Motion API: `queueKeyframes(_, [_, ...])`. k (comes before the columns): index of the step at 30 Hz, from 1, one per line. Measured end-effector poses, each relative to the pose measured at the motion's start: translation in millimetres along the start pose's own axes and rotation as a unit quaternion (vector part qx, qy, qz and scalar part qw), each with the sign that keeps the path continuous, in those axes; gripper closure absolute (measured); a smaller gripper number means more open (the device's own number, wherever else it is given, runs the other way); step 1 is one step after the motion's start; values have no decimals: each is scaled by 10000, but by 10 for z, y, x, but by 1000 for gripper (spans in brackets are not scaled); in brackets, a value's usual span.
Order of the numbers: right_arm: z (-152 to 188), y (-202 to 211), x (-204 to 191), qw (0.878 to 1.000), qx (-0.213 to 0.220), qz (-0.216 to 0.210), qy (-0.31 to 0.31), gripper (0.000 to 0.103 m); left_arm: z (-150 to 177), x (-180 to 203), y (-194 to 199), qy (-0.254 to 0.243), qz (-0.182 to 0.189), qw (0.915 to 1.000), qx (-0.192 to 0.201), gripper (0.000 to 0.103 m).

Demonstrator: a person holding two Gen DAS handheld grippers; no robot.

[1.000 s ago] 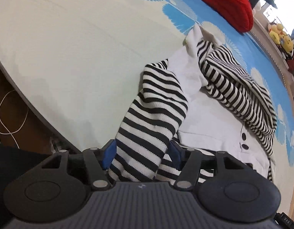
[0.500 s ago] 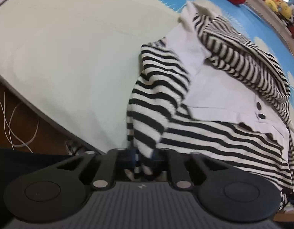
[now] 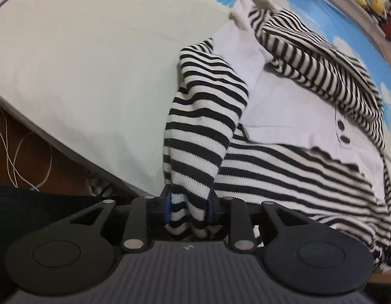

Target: Fold small clothes

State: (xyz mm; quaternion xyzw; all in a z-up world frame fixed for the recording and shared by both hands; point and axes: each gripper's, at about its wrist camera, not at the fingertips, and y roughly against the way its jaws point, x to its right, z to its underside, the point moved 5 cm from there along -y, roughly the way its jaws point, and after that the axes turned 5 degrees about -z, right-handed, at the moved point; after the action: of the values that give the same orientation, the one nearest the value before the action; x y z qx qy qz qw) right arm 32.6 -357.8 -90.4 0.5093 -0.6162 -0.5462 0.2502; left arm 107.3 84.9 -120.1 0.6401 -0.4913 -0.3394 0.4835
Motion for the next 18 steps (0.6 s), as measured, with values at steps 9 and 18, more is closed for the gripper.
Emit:
queueKeyframes(9, [28,3,-68,9998,28,50,211,62,5,-11,-37,-29,-96,9999,-73,69])
queueKeyframes(18, [-64,201,-92,9978,595,-193,220,94,-12,73,104,-215,-61,9994,273,92])
